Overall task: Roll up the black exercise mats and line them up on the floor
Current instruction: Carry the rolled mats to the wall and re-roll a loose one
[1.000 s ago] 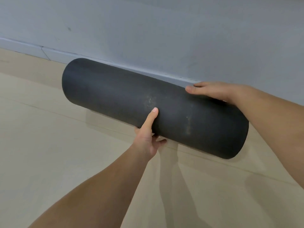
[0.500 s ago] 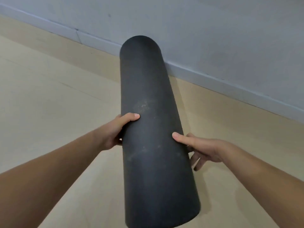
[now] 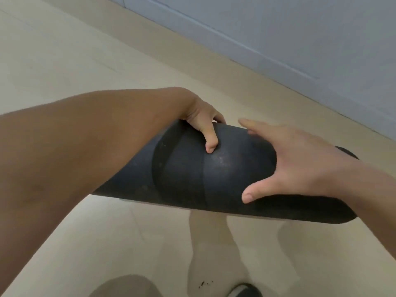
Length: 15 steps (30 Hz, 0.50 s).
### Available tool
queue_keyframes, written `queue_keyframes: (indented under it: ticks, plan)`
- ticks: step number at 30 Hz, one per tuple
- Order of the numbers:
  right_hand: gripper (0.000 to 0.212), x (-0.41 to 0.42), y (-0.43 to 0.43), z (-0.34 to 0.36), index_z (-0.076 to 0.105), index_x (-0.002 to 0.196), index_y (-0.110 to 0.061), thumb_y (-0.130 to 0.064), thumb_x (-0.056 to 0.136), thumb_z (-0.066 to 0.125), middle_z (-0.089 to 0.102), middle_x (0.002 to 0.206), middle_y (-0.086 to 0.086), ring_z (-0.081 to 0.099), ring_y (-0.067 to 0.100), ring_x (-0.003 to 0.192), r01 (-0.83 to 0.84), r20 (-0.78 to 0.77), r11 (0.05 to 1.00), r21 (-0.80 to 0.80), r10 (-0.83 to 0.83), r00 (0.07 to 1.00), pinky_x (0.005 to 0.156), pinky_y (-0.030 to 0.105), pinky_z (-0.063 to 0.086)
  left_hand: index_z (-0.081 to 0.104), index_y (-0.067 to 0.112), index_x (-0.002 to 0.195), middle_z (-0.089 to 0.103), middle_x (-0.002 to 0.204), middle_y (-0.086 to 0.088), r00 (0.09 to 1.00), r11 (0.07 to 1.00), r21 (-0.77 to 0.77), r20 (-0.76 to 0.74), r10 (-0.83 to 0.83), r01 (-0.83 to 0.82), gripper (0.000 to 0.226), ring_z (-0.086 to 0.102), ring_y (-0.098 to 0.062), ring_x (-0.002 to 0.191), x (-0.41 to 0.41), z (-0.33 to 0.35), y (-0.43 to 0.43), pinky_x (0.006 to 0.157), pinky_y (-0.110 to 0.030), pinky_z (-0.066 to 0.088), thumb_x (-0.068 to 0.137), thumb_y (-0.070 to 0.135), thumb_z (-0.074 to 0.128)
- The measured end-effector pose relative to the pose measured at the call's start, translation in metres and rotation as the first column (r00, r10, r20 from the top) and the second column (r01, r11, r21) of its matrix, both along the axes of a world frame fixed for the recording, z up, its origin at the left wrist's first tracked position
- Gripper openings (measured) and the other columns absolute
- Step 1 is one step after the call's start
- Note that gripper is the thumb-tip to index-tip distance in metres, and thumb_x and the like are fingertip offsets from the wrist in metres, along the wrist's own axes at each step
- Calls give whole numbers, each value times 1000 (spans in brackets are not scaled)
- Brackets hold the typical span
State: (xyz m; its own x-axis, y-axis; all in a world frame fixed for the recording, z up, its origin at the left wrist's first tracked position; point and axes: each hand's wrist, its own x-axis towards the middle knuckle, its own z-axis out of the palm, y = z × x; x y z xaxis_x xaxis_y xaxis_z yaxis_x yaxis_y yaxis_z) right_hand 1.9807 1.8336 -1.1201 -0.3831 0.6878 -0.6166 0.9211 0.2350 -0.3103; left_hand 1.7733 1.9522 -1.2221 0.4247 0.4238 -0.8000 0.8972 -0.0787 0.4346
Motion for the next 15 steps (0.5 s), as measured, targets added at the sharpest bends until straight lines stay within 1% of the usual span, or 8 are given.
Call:
queue_keyframes:
  ticks: [3, 6, 8, 9, 10, 12, 13, 15]
  plan:
    - [165, 16, 22, -46, -16, 162, -47, -97, 36, 77, 22, 170, -5, 27, 26, 156, -160, 221, 986, 39, 147, 964, 123, 52, 34, 48, 40, 152, 64, 136, 6, 996, 995, 81, -69, -60, 65, 116, 68, -22, 117, 3, 0, -2, 102, -46, 59, 44, 53, 91]
    - [161, 29, 44, -73, -3, 165, -47, -96, 35, 79, 35, 164, -10, 40, 23, 147, -93, 166, 995, 19, 88, 982, 115, 50, 42, 51, 33, 150, 58, 140, 4, 994, 925, 380, -87, 70, -31, 102, 59, -25, 126, -4, 23, -16, 103, -41, 52, 58, 59, 90]
    - [153, 33, 60, -75, 9, 162, -52, -87, 36, 88, 40, 161, -16, 46, 21, 144, -39, 130, 999, 13, 37, 991, 112, 48, 45, 67, 24, 115, 65, 113, 5, 947, 626, 721, 135, 293, -297, 54, 62, -21, 107, -16, 33, -54, 83, -35, 48, 77, 60, 83]
    - [150, 31, 67, -73, 14, 160, -55, -84, 35, 91, 44, 158, -19, 50, 20, 141, -12, 112, 1000, -12, 14, 994, 110, 47, 46, 66, 21, 90, 66, 90, 7, 873, 487, 738, 299, 385, -468, 43, 62, -17, 87, -17, 30, -85, 73, -33, 47, 85, 63, 76]
    - [147, 31, 73, -75, 18, 158, -57, -82, 34, 93, 48, 153, -22, 53, 19, 137, 13, 102, 999, -36, -9, 995, 108, 46, 47, 60, 18, 72, 64, 70, 8, 775, 475, 622, 405, 486, -623, 54, 60, -16, 68, -14, 25, -123, 65, -33, 45, 89, 68, 69]
    - [143, 28, 84, -79, 24, 154, -59, -80, 32, 95, 53, 146, -24, 57, 19, 132, 45, 79, 996, -77, -39, 996, 107, 45, 47, 63, 9, 63, 70, 60, -4, 546, 567, 29, 311, 778, -823, 80, 68, -23, 57, -4, 5, -195, 59, -31, 51, 84, 86, 60]
    - [141, 28, 90, -80, 27, 152, -60, -79, 31, 96, 55, 144, -25, 58, 18, 130, 60, 59, 993, -100, -55, 997, 107, 45, 48, 72, 5, 78, 77, 74, -14, 460, 475, -277, 121, 879, -835, 90, 76, -27, 68, 0, -9, -217, 61, -32, 57, 76, 94, 58]
    - [136, 28, 102, -79, 34, 149, -60, -75, 30, 99, 56, 138, -24, 59, 17, 128, 84, 12, 987, -135, -83, 996, 108, 45, 50, 68, 5, 122, 76, 112, -22, 186, 66, -570, -155, 970, -819, 112, 78, -36, 98, 8, -35, -231, 80, -42, 66, 58, 97, 68]
